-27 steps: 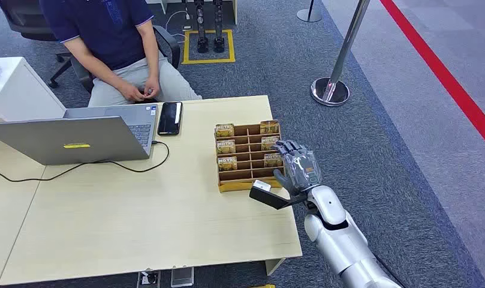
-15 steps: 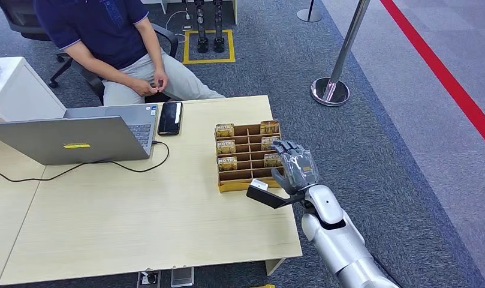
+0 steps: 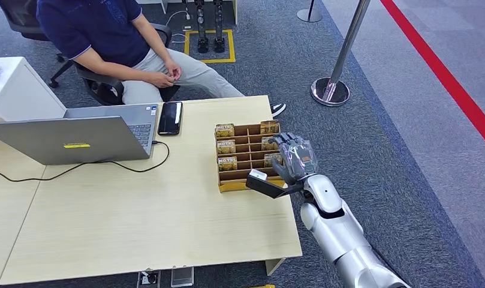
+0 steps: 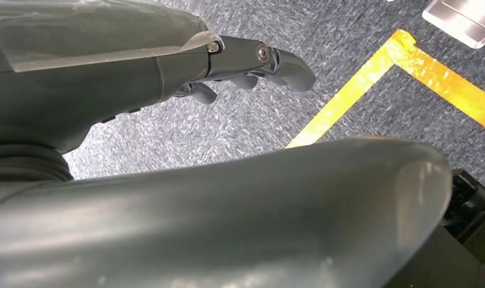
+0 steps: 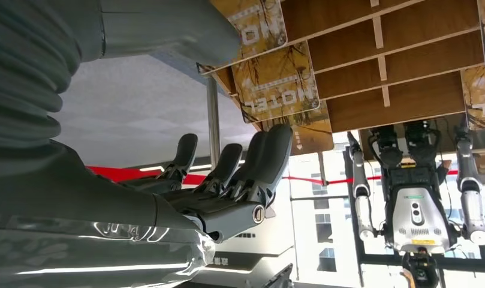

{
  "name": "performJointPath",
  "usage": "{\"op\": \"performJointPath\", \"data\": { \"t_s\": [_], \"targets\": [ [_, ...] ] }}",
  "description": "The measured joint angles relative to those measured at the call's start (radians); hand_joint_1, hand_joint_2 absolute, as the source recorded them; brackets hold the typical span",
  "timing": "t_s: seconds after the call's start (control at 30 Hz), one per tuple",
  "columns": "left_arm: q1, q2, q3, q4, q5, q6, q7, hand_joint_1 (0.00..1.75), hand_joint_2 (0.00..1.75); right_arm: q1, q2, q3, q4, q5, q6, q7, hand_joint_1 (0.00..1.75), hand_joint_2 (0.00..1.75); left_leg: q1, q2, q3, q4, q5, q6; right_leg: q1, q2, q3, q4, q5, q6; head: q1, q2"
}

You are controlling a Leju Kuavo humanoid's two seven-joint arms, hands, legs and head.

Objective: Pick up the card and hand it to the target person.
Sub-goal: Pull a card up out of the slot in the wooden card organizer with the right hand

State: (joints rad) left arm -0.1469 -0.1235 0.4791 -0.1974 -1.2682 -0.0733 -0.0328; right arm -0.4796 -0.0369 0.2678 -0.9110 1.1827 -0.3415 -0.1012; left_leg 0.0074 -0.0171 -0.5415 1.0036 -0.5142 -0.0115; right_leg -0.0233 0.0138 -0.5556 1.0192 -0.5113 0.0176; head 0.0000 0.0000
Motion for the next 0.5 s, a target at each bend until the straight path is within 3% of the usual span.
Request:
{"op": "performJointPath", "data": {
  "t_s": [0.5],
  "targets": [
    [-0.002,0.007,0.003,-0.001,0.002,0.001,0.003,0.00,0.00,-0.020,0.016,-0.003,0.061,-0.006,-0.014,-0.003,0.82,1.75,0.000,-0.001,0.000,0.000,0.000,0.000,0.000,0.000,0.000,0.000,0.000,0.000,0.000,0.000]
  ]
}}
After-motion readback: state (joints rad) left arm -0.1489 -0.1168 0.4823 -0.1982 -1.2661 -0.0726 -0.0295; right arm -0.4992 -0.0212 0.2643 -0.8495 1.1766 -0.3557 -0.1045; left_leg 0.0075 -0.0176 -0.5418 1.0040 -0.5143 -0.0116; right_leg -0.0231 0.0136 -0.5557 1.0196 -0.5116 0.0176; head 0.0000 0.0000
